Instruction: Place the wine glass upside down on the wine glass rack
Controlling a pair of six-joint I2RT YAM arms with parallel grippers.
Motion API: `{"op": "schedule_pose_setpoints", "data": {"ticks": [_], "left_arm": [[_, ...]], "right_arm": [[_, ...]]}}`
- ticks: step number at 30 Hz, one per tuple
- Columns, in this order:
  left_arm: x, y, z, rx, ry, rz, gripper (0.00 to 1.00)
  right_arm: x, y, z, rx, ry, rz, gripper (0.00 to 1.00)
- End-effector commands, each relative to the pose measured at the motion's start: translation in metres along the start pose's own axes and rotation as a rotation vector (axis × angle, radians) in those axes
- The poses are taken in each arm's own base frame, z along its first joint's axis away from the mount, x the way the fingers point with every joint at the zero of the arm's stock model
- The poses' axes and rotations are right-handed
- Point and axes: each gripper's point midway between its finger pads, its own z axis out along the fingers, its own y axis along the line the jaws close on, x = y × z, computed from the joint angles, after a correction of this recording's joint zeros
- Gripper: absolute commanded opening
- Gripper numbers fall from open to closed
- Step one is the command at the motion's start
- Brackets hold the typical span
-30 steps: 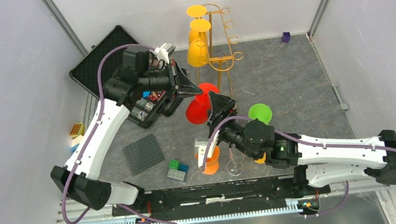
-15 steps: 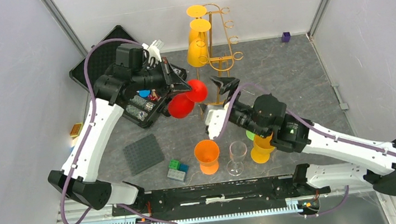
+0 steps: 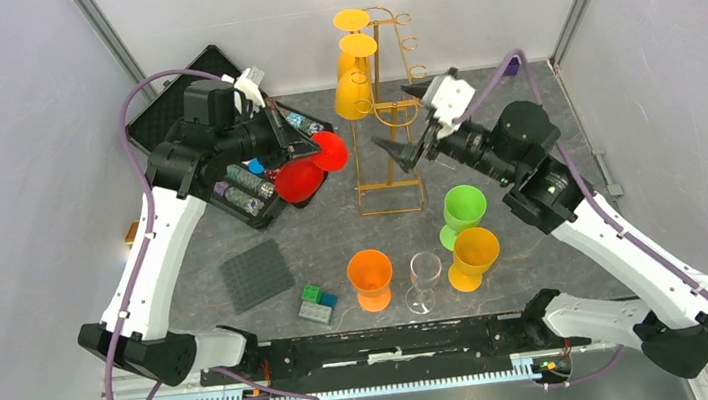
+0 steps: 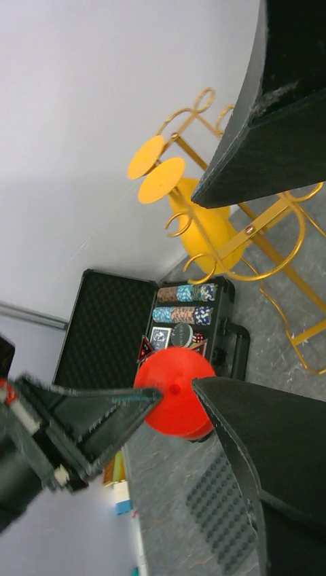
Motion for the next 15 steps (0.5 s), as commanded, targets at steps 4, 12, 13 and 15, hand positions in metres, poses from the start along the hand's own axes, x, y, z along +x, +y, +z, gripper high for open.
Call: {"op": "schedule_pose_setpoints", "data": {"ticks": [4,12,13,15], "left_arm": [[-0.016,-0.009,-0.010,0.055,-0.081,0.013,0.02],[-0.043,-0.014,-0.012,0.162,-0.156,-0.112,0.02],[-0.047,-0.013,-0.011,0.178,-0.169,-0.135,0.02],[-0.058,-0.016,-0.010,0.229,-0.195,-0.188,0.02]], "right_arm": [[-0.013,-0.049,-0.015,0.106,-0.048,0.349,0.98],[0.039,-0.112,-0.064,0.453,0.006,0.562,0.98],[0.045,-0.118,-0.071,0.497,0.029,0.560,0.98],[0.051,-0.125,-0.080,0.552,0.059,0.537,0.98]]}}
